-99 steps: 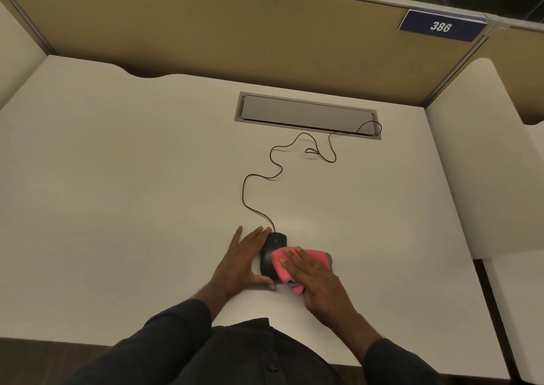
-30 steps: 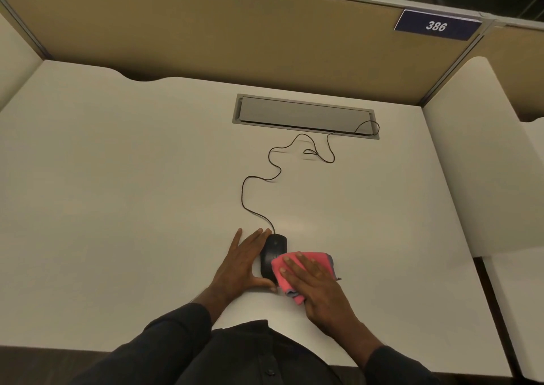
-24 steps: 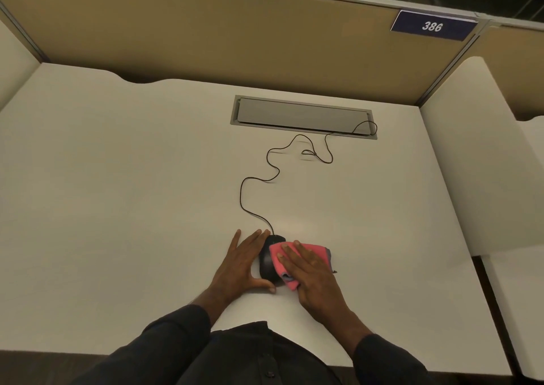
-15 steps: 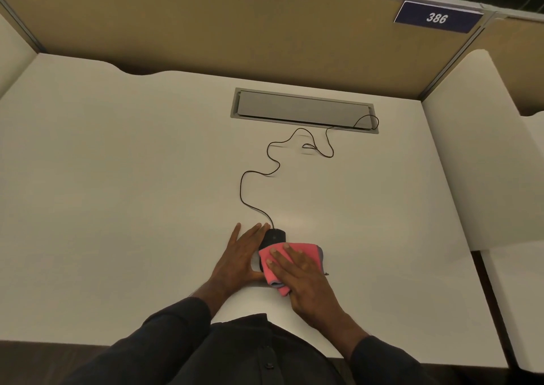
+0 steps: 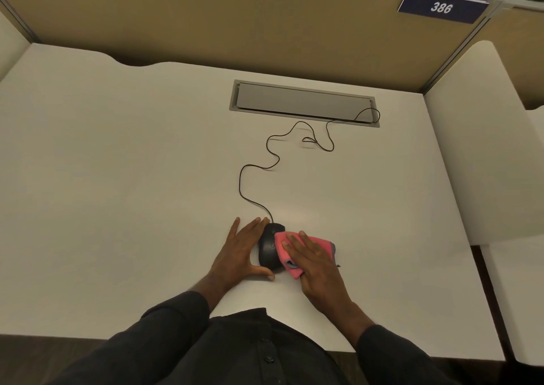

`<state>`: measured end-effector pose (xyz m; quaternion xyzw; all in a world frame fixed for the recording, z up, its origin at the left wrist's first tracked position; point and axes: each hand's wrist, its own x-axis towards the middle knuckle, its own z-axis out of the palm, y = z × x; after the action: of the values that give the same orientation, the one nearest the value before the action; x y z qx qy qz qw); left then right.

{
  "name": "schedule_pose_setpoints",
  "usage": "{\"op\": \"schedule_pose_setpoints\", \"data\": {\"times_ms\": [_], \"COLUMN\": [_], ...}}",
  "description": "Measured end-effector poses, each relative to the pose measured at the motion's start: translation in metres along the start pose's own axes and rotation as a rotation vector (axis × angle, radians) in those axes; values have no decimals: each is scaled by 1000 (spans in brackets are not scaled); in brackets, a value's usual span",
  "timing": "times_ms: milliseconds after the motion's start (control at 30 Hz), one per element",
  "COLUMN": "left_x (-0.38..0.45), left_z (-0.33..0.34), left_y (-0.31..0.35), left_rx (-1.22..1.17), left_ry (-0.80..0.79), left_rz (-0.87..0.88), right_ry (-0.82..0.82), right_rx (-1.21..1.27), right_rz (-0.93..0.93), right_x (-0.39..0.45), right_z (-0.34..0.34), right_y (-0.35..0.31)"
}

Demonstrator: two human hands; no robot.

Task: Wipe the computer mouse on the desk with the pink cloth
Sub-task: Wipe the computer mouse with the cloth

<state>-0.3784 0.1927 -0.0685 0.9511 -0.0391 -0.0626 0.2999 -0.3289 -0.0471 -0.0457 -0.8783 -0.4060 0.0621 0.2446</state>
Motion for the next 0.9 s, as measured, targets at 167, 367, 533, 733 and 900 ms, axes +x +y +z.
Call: {"op": "schedule_pose_setpoints", "data": {"times_ms": [167, 367, 533, 733, 900], "left_x": [0, 0, 0, 0, 0], "left_z": [-1, -2, -2, -5, -7], "left_y": [3, 5, 4, 6, 9], "left_rx": [9, 24, 18, 1, 16], "left_ry": [-9, -25, -25, -25, -22], "left_rz": [-9, -27, -30, -28, -17], "right_ry": [30, 24, -37, -115, -106], "right_rx": [10, -33, -70, -144, -70], "right_rz": [93, 207, 323, 328, 331], "right_x": [22, 49, 70, 82, 64], "right_z": [1, 8, 12, 12, 15], "right_y": [-2, -7, -8, -4, 0]}}
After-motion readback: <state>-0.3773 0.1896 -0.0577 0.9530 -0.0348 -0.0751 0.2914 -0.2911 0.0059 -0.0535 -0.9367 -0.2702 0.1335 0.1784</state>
